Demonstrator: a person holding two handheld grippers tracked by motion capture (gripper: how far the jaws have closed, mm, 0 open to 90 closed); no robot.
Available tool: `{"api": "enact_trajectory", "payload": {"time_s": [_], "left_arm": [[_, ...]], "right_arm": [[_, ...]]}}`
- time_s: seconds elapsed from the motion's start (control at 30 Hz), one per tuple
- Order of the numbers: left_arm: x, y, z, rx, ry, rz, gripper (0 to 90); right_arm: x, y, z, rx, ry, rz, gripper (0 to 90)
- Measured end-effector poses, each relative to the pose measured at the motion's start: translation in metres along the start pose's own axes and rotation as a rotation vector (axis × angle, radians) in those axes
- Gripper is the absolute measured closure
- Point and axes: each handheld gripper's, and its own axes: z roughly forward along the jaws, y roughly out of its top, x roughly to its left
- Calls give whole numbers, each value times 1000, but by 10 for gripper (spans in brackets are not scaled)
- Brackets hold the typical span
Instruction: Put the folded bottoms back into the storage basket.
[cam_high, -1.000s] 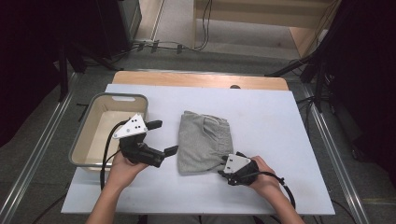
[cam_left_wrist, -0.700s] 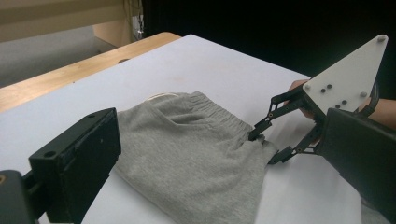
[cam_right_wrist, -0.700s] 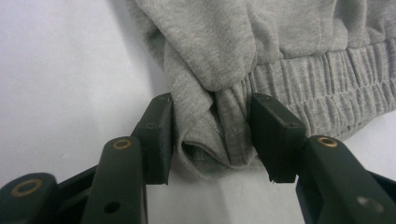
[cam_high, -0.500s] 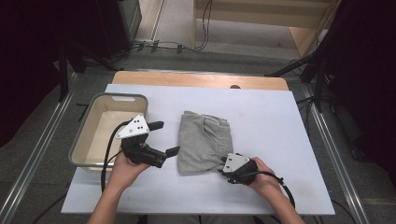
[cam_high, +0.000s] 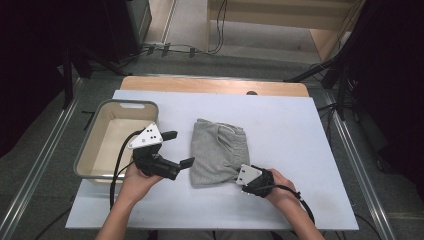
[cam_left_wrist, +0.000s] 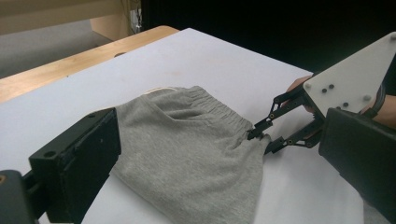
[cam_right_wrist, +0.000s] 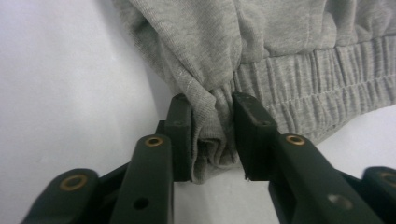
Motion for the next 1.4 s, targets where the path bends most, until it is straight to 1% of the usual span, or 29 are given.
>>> {"api": "enact_trajectory", "payload": {"time_s": [0.03, 0.07, 0.2, 0.27, 0.3, 0.33, 0.47, 0.53, 0.57, 0.6, 0.63, 0.67, 0.73, 0.77, 0.83, 0.9, 0.93, 0.97, 1.0, 1.03, 1.07, 1.1, 1.13, 1.17, 1.23, 1.27, 1.3, 1.33, 1.4], "left_arm": [[0, 0, 0, 0, 0, 0, 0], [0, 0, 2, 4, 0, 0, 0], [-1, -1, 6, 14, 0, -2, 0], [-1, -1, 7, 12, 2, -5, 0], [-1, -1, 9, 16, 2, -10, 0], [-1, -1, 10, 13, 3, -15, 0], [1, -1, 12, 20, 5, -26, 0], [3, 0, 14, 31, 0, -41, 0], [3, 0, 14, 31, 0, -41, 0], [5, 0, 16, 41, -1, -55, 0], [5, 0, 16, 41, -1, -55, 0], [7, 1, 18, 51, 13, -56, 0], [9, 1, 20, 54, 22, -65, 0], [9, 1, 20, 54, 22, -65, 0], [13, 3, 23, 52, 27, -81, 0], [14, 3, 25, 52, 30, -87, 0], [16, 5, 29, 66, 41, -101, 0], [16, 5, 29, 66, 41, -101, 0], [18, 5, 35, 82, 50, -109, 0], [18, 5, 35, 82, 50, -109, 0], [20, 7, 41, 101, 55, -117, 0], [20, 7, 41, 101, 55, -117, 0], [23, 8, 45, 108, 60, -133, 0], [23, 8, 45, 108, 60, -133, 0], [28, 10, 53, 123, 65, -151, 0], [29, 10, 55, 126, 68, -158, 0], [29, 10, 55, 126, 68, -158, 0], [33, 11, 58, 131, 68, -173, 0], [35, 13, 61, 138, 75, -180, 0]], "right_arm": [[0, 0, 0, 0, 0, 0, 699], [-1, 0, 0, 0, -3, -4, 725], [-7, -2, 0, -16, 38, 48, 737], [-9, -3, -1, -22, 55, 68, 737], [-11, -3, 0, -24, 65, 70, 736], [-11, -4, -1, -28, 67, 82, 736], [-13, -5, 0, -37, 87, 90, 735], [-14, -5, 0, -36, 87, 90, 734], [-14, -5, 0, -33, 89, 88, 734], [-14, -4, -1, -31, 89, 91, 733], [-14, -4, -1, -31, 89, 91, 733], [-14, -5, 0, -34, 89, 91, 732], [-14, -5, 0, -35, 97, 95, 731], [-15, -5, 0, -36, 99, 91, 730], [-15, -4, 0, -37, 99, 90, 731], [-15, -4, 0, -36, 100, 92, 731], [-15, -4, 0, -34, 101, 99, 731], [-15, -4, 0, -34, 101, 99, 731], [-16, -5, 0, -33, 103, 101, 730], [-16, -5, 0, -33, 104, 101, 730], [-16, -5, 0, -34, 100, 104, 730], [-16, -5, 0, -34, 100, 104, 730], [-16, -5, 0, -35, 101, 101, 729], [-15, -5, 0, -36, 103, 100, 729], [-15, -5, 0, -35, 112, 101, 729], [-16, -5, -1, -35, 100, 93, 729], [-16, -5, -1, -35, 100, 95, 729], [-16, -5, -1, -36, 98, 93, 728], [-16, -5, -1, -36, 99, 94, 729]]}}
